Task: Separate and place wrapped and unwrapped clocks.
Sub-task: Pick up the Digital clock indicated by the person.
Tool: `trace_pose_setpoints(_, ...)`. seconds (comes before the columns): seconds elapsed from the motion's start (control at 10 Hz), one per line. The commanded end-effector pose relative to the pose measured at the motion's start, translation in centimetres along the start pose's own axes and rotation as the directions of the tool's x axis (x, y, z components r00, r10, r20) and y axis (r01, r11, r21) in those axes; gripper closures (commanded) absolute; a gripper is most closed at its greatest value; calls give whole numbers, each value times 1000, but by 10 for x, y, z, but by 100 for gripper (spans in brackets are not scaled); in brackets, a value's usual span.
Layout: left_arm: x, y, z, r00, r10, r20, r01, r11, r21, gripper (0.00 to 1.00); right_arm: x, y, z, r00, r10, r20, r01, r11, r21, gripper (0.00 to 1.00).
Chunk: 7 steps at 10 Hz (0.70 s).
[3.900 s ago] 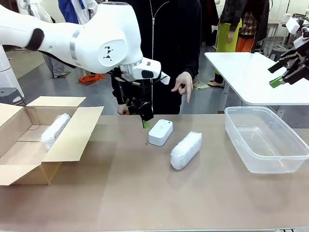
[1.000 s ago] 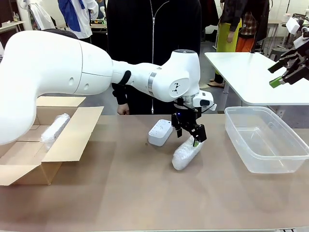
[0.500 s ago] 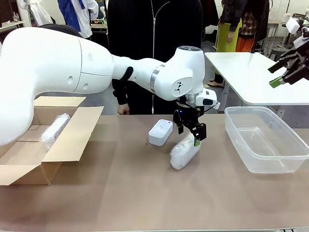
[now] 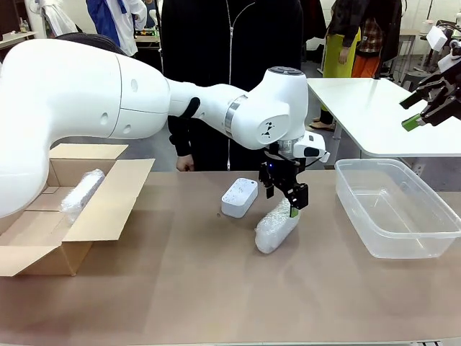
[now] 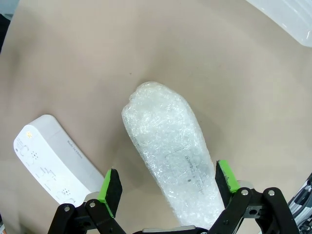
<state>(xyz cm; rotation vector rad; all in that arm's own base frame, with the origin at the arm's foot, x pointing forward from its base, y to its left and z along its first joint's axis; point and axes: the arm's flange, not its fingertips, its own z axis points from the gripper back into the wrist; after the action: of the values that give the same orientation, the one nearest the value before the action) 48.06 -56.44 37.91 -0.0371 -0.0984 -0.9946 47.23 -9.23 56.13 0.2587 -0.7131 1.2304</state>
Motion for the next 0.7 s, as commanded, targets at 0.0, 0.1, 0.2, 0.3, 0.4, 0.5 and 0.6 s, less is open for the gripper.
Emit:
trace_pose_setpoints(0.0, 2, -3, -2, 999, 27, -29, -26, 999, 46, 0, -1, 0, -1, 1000, 0, 16, 0, 1000, 5, 0)
trace_pose_setpoints(0.1, 2, -3, -3, 999, 28, -32, -27, 999, 43, 0, -1, 0, -1, 1000, 0, 16, 0, 1000, 5, 0)
trace_pose_setpoints(0.2, 3, -2, -6, 999, 34, -36, -32, 999, 39, 0, -1, 0, -1, 1000, 0, 16, 0, 1000, 5, 0)
trace_pose_setpoints(0.3, 3, 0, -10, 998, 37, -46, -36, 999, 30, 0, -1, 0, -1, 1000, 0, 16, 0, 1000, 5, 0)
trace_pose_setpoints(0.4, 3, 2, -16, 998, 42, -56, -41, 999, 24, 0, -1, 0, -1, 1000, 0, 16, 0, 1000, 5, 0)
trace_pose_setpoints(0.5, 4, 3, -20, 997, 44, -65, -43, 999, 20, 0, -1, 0, -1, 1000, 0, 16, 0, 1000, 5, 0)
trace_pose_setpoints(0.6, 5, 5, -25, 996, 45, -72, -44, 999, 13, 0, -1, 0, -1, 1000, 0, 16, 0, 1000, 5, 0)
